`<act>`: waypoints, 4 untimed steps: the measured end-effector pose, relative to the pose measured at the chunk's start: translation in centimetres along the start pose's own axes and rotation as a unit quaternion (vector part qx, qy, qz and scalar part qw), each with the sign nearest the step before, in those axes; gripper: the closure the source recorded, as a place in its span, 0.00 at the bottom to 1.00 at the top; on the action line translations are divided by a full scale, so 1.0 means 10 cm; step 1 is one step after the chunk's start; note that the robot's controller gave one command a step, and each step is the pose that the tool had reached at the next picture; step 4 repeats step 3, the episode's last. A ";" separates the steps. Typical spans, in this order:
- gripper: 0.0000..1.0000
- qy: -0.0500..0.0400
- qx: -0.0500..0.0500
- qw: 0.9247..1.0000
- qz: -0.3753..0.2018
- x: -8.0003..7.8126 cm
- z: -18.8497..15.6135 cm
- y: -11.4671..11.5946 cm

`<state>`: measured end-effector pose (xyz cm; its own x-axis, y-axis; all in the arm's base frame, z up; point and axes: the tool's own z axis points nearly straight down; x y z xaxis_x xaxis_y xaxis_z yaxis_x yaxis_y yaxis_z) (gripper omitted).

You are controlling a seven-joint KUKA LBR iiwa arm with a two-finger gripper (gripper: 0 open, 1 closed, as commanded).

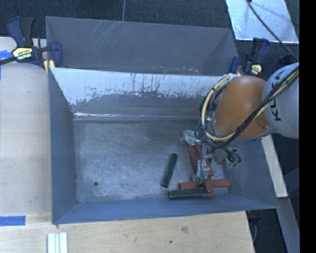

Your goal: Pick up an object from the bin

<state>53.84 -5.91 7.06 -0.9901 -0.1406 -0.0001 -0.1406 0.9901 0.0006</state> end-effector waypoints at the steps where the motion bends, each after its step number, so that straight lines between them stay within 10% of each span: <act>1: 0.00 -0.003 0.000 0.939 -0.344 -0.08 -0.03 0.48; 2: 1.00 -0.003 0.000 0.940 -0.342 -0.08 -0.03 0.48; 3: 1.00 -0.005 0.004 0.931 -0.366 -0.07 -1.36 0.13; 4: 1.00 -0.005 0.004 0.931 -0.366 -0.07 -1.36 0.13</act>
Offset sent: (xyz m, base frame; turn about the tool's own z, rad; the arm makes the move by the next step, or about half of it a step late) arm 0.0000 0.0481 0.0024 -0.7025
